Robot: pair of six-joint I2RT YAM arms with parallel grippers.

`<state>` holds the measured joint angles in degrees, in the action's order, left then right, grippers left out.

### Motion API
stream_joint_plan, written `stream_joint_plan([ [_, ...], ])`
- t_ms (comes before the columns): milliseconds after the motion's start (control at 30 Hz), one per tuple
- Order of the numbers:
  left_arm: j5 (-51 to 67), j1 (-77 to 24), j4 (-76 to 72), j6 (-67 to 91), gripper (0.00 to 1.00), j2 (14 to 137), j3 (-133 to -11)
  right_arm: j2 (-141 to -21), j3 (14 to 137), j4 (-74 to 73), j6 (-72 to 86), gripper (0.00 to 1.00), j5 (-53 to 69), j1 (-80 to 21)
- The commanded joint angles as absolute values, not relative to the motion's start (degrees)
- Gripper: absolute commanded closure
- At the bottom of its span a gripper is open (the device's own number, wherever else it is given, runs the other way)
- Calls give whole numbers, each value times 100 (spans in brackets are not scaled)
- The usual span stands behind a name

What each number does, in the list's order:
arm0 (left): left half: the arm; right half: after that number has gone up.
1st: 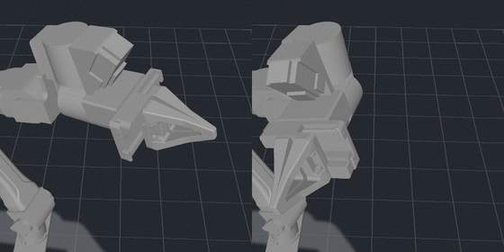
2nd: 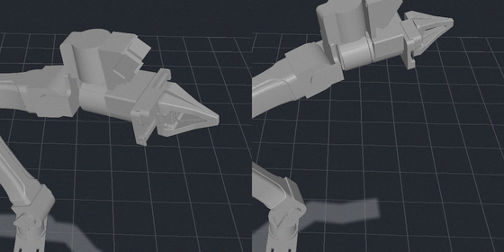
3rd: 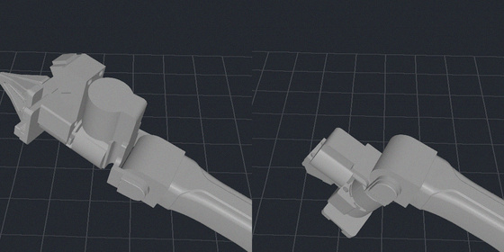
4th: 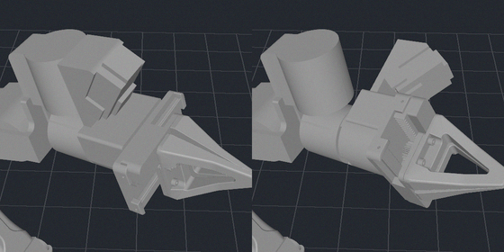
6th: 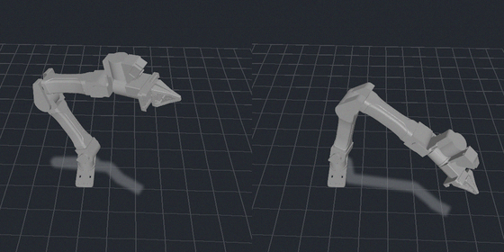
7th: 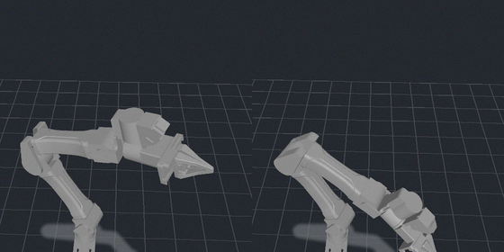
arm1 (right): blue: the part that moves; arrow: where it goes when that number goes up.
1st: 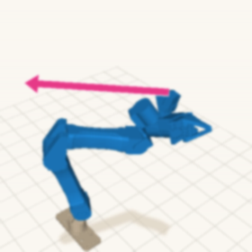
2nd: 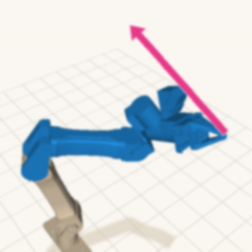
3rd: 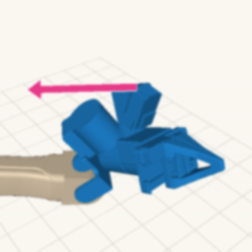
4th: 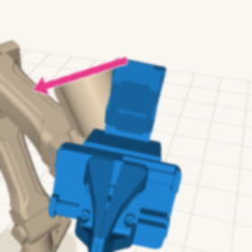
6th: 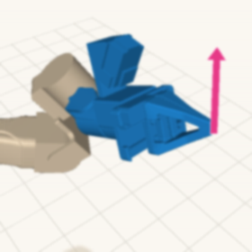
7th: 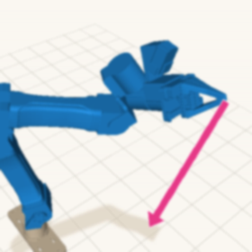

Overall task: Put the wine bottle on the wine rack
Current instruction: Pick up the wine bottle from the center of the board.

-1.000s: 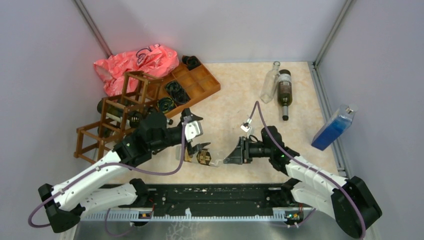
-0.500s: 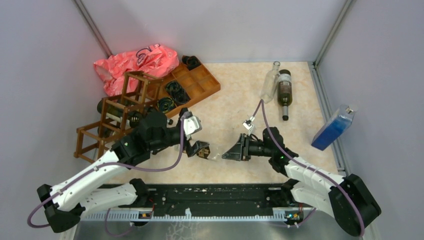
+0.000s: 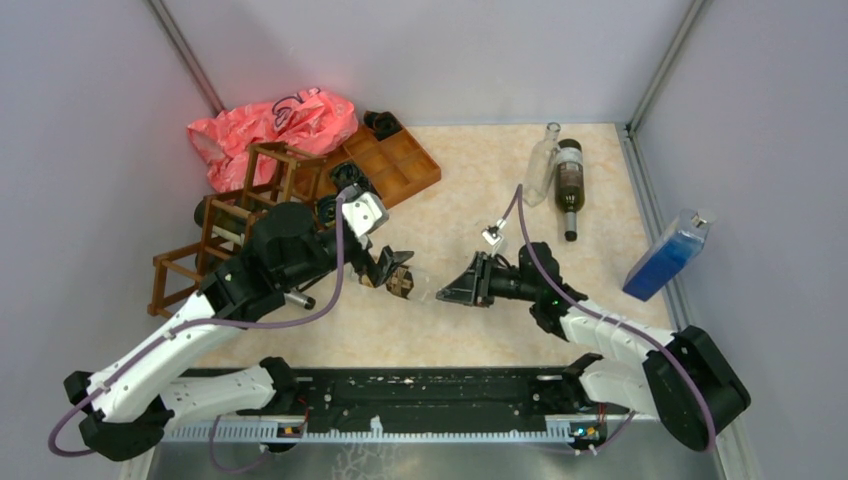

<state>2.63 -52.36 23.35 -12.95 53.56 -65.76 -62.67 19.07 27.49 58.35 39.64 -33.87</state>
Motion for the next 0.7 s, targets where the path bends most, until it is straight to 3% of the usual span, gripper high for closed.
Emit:
stream_joint_plan([
  [0,-110,-5221,2312,-1124,1,5241,-6708,-6198,2728,4303,5848,100,4066,-3426],
  [333,-310,-5221,2194,-1095,1,5028,-6538,-6483,3160,4280,5827,100,3879,-3334],
  [667,-424,-5221,2030,-886,1,4731,-6231,-7581,3856,5170,6150,100,3759,-3322],
])
